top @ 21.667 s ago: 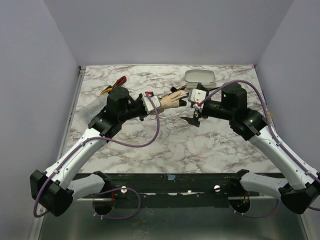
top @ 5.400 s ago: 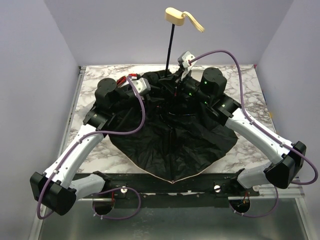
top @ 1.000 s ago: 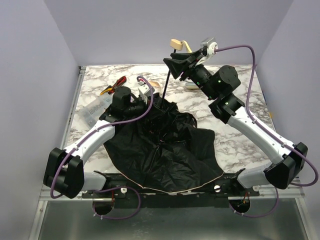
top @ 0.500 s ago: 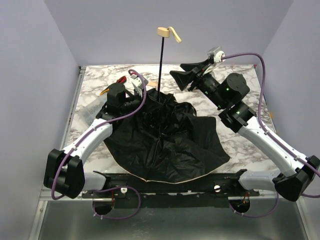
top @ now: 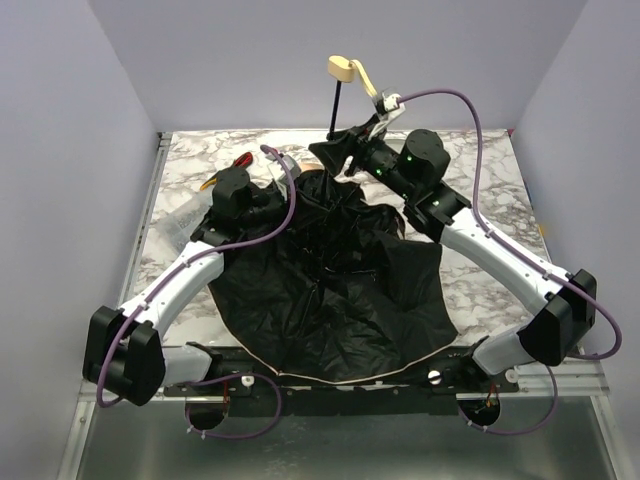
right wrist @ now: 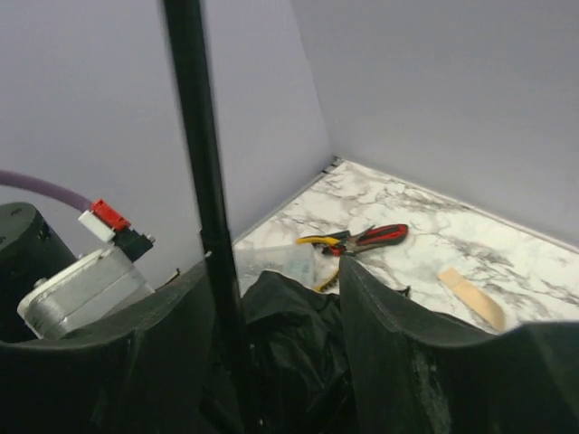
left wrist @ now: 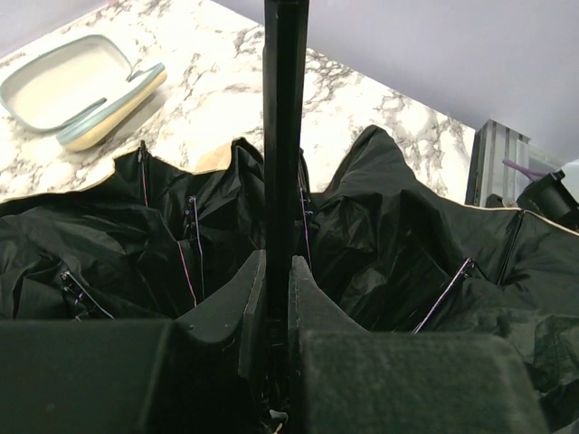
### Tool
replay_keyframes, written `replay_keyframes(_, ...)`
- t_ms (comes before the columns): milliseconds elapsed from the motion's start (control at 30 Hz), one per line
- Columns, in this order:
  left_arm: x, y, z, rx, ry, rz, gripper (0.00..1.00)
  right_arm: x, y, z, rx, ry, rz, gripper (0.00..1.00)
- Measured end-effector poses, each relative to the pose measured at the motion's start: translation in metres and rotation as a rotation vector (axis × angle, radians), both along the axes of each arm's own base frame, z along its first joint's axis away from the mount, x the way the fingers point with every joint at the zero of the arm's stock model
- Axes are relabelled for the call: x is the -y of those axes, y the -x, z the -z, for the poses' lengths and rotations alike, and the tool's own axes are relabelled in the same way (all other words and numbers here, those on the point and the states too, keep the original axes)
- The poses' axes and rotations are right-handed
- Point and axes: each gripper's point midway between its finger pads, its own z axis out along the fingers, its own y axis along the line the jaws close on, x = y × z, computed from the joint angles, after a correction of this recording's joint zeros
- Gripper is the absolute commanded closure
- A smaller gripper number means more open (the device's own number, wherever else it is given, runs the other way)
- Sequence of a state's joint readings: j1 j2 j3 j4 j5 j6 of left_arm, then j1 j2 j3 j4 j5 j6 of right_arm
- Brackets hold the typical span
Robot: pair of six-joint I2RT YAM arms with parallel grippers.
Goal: Open the umbrella
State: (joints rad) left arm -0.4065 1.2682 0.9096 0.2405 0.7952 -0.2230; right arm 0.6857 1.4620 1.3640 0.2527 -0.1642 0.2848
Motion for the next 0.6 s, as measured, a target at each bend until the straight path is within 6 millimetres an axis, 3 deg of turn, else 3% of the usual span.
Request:
replay_keyframes(100,0.001,0.006,-0.007,0.041,-0.002,0.017,1.00,-0.006,0.000,-0.005,0.008,-0.013,-0.026,0.95)
replay_keyframes(133,0.001,0.008,-0.008,0.045,-0.004,0.020,0.94,-0.008,0.001,-0.008,0.013,-0.019,-0.040,1.00)
replay_keyframes(200,0.000,0.009,-0.008,0.056,-0.010,0.019,0.67,-0.013,0.008,-0.013,0.026,-0.023,-0.069,1.00)
replay_keyframes(267,-0.001,0.009,-0.010,0.090,-0.023,0.022,0.55,-0.015,0.011,-0.016,0.040,-0.021,-0.086,1.00)
replay_keyframes(433,-0.003,0.003,-0.033,0.214,-0.057,0.019,0.54,-0.016,0.013,-0.017,0.071,-0.003,-0.106,1.00)
replay_keyframes(600,-0.002,-0.009,-0.069,0.343,-0.065,-0.001,0.64,-0.016,0.014,-0.019,0.097,0.003,-0.118,1.00)
